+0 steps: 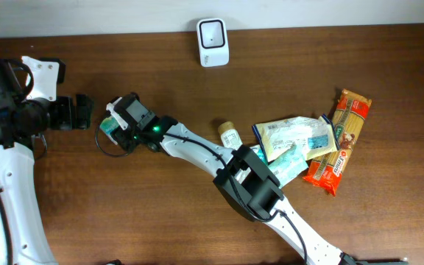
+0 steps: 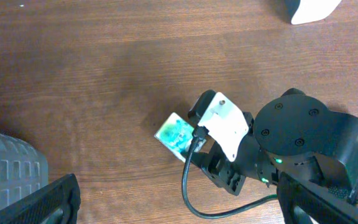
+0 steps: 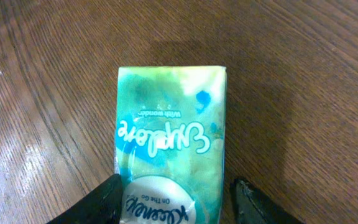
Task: Scan the item barcode
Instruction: 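Reach the right gripper left and grasp the green tissue pack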
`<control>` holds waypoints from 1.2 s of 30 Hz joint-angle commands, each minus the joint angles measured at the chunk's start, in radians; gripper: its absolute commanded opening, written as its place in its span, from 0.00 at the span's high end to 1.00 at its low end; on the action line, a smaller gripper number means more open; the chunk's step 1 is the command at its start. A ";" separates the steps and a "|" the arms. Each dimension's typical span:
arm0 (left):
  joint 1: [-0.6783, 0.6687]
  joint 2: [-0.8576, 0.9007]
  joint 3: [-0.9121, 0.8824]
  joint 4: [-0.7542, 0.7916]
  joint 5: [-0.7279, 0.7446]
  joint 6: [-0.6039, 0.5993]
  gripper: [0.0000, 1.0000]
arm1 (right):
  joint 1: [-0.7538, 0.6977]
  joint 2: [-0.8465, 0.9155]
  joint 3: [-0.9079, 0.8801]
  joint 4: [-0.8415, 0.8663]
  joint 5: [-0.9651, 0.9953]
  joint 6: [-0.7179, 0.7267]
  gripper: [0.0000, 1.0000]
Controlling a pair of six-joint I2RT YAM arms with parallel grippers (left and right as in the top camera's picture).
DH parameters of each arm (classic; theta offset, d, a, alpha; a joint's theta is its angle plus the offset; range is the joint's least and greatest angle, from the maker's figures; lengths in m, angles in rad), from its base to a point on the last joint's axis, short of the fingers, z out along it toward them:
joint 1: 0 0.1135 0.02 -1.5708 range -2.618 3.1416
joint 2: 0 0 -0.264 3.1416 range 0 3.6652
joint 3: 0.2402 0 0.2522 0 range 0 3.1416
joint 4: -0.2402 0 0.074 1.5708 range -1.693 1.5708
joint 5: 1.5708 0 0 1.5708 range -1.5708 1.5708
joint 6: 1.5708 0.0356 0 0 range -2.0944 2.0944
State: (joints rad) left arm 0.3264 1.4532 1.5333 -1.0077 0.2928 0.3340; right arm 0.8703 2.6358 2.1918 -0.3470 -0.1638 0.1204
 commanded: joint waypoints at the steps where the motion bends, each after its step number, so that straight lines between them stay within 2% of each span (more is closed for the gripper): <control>1: -0.003 0.000 0.002 0.001 0.014 0.012 0.01 | -0.006 0.023 -0.014 -0.016 -0.002 -0.003 0.66; 2: -0.003 0.000 0.002 0.001 0.014 0.012 0.01 | -0.008 0.023 -0.014 -0.016 -0.018 -0.003 0.87; 3: -0.003 0.000 0.002 0.001 0.014 0.012 0.01 | -0.008 0.023 -0.014 -0.018 -0.026 -0.003 0.96; 8: -0.003 0.000 0.002 0.001 0.014 0.012 0.01 | -0.077 -0.090 -0.013 -0.155 -0.090 -0.004 0.96; 10: -0.003 0.000 0.002 0.001 0.014 0.012 0.01 | -0.159 -0.207 -0.013 -0.346 -0.169 -0.005 0.96; 12: -0.003 0.000 0.002 0.001 0.014 0.012 0.01 | -0.237 -0.275 -0.013 -0.565 -0.077 -0.085 0.96; 15: -0.003 0.000 0.002 0.000 0.014 0.012 0.01 | -0.276 -0.261 -0.032 -0.694 0.169 -0.090 0.96; 17: -0.003 0.000 0.002 0.001 0.014 0.012 0.01 | -0.266 -0.256 -0.076 -0.669 0.231 -0.086 0.96; 18: -0.003 0.000 0.002 0.001 0.014 0.012 0.01 | -0.243 -0.256 -0.129 -0.611 0.323 -0.060 0.96; 21: -0.003 0.000 0.002 0.001 0.014 0.012 0.01 | -0.157 -0.256 -0.259 -0.467 0.786 0.061 0.96; 23: -0.003 0.000 0.002 0.001 0.014 0.012 0.01 | -0.096 -0.256 -0.335 -0.366 0.964 0.061 0.96; 25: -0.003 0.000 0.002 0.001 0.014 0.012 0.01 | -0.052 -0.255 -0.372 -0.336 0.921 0.060 0.96; 26: -0.003 0.000 0.002 0.001 0.014 0.012 0.01 | -0.033 -0.254 -0.381 -0.341 0.862 0.029 0.94; 28: -0.003 0.000 0.002 0.001 0.014 0.012 0.01 | 0.035 -0.254 -0.382 -0.388 0.705 -0.126 0.40; 32: -0.003 0.000 0.002 0.001 0.014 0.012 0.01 | 0.113 -0.256 -0.379 -0.392 0.706 -0.185 0.40; 34: -0.003 0.000 0.002 0.001 0.014 0.012 0.01 | 0.124 -0.259 -0.366 -0.395 0.705 -0.194 0.47; 36: -0.003 0.000 0.002 0.001 0.014 0.012 0.01 | 0.109 -0.275 -0.342 -0.402 0.666 -0.191 0.47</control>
State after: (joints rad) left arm 0.3264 1.4532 1.5333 -1.0073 0.2928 0.3340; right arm 1.0016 2.3737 1.8301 -0.7349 0.5953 -0.0540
